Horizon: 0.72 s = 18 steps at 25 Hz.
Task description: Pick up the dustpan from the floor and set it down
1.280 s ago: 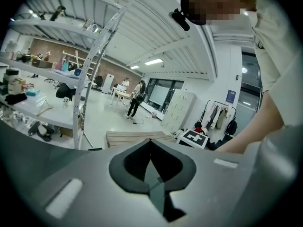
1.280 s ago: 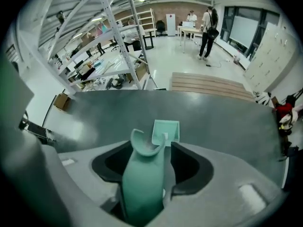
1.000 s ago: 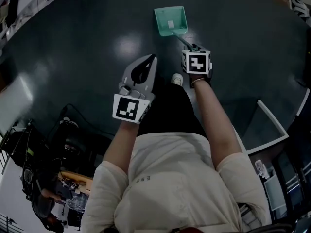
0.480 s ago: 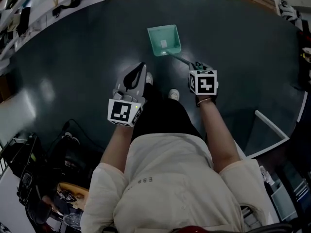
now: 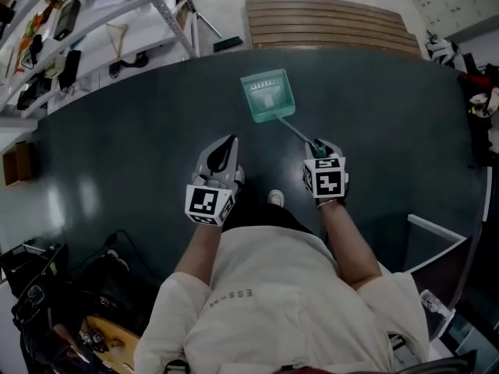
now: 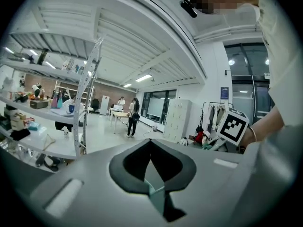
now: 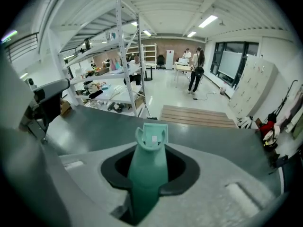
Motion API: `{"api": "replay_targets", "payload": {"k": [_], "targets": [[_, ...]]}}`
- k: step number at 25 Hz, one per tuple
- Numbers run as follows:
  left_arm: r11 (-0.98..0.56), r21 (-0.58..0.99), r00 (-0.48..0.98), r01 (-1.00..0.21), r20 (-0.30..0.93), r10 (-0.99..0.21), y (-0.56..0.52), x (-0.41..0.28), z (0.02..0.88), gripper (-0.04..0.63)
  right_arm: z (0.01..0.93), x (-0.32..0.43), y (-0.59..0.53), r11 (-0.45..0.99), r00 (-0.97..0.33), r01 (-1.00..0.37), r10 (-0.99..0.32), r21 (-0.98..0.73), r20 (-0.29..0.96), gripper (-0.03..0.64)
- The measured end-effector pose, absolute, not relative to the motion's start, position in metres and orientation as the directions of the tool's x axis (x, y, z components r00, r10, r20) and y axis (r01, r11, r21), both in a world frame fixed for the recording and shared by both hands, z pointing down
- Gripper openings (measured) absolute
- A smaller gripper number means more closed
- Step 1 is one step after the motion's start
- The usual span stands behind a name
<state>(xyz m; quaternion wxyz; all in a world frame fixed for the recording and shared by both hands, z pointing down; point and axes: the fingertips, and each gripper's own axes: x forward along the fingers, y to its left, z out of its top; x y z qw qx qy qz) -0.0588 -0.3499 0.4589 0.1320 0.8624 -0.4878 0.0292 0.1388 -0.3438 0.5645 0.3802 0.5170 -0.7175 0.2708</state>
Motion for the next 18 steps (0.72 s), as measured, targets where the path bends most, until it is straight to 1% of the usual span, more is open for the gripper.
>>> {"api": "replay_targets", "payload": {"k": [9,18], "targets": [[-0.422,0.142,0.438,-0.896,0.116,-0.891,-0.305,-0.047,0.407,0.005,0.516,0.17,-0.299,0.351,-0.237,-0.936,-0.597,-0.017,0.766,0.075],[-0.364,0.185,0.389,-0.913,0.13,-0.912,-0.282,-0.061,0.413,0.005,0.517,0.163,-0.276,0.398,-0.264,-0.917,-0.595,-0.007,0.759,0.075]]}}
